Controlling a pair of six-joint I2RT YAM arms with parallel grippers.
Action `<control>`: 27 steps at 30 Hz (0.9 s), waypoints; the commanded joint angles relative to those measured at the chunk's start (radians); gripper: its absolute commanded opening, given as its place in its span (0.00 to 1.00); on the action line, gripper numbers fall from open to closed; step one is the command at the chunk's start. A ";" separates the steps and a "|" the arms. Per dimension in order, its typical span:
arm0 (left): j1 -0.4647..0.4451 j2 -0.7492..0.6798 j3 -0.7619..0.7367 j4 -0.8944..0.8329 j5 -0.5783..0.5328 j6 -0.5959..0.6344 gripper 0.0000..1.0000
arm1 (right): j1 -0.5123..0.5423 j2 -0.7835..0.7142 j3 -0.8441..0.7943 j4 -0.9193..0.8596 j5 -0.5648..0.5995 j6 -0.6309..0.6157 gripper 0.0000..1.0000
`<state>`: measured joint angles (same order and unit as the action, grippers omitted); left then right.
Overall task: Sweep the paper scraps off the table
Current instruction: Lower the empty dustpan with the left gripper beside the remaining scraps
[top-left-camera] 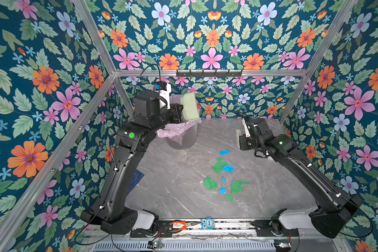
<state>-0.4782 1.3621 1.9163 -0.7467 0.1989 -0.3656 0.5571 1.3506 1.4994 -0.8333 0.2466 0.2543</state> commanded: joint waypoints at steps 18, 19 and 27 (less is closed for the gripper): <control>-0.103 -0.287 -0.945 0.728 0.155 -0.390 0.00 | -0.026 -0.030 -0.088 -0.053 0.039 0.046 0.00; -0.104 -0.291 -0.986 0.759 0.154 -0.404 0.00 | -0.028 -0.029 -0.094 -0.054 0.037 0.048 0.00; -0.105 -0.291 -1.213 0.936 0.147 -0.459 0.00 | -0.028 -0.009 -0.123 -0.046 0.028 0.059 0.00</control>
<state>-0.5835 1.0733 0.7334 0.0639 0.3481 -0.8036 0.5293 1.3361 1.3811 -0.8711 0.2718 0.3016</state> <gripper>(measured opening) 0.124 0.070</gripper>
